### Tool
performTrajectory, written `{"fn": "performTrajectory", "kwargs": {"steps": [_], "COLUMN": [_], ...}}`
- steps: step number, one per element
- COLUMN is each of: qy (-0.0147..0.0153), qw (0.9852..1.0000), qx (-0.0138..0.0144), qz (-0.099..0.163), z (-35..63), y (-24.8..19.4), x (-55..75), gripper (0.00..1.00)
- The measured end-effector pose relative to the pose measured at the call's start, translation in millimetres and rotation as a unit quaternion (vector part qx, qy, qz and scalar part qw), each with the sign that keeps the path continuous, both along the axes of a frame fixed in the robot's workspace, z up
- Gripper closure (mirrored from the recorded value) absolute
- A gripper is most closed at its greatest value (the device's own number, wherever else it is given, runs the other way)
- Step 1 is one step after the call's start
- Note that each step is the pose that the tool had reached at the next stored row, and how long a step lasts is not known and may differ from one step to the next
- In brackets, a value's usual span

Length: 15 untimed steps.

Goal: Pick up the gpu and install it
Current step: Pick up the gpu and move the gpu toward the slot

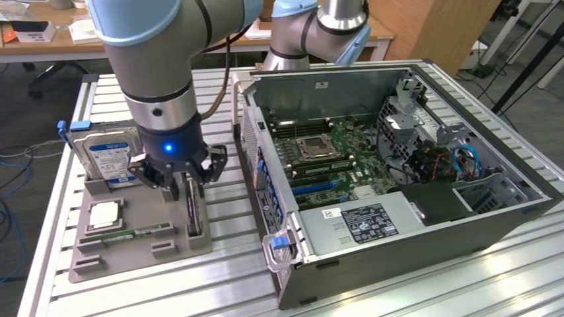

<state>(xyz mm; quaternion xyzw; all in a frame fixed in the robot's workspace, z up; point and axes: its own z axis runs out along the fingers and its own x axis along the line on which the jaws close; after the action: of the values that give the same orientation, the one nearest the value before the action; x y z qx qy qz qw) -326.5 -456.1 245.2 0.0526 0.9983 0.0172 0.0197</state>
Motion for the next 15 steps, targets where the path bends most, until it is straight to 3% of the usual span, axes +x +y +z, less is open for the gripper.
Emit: {"fn": "performTrajectory", "kwargs": {"steps": [5,15], "qy": [0.0000,-0.0001], "qw": [1.0000,1.0000], "qx": [0.0000,0.0001], "qz": [-0.001,-0.001], "z": [-4.3,-9.3], "y": [4.6,5.4], "x": [0.0,0.0], "gripper": [0.53,0.53]}}
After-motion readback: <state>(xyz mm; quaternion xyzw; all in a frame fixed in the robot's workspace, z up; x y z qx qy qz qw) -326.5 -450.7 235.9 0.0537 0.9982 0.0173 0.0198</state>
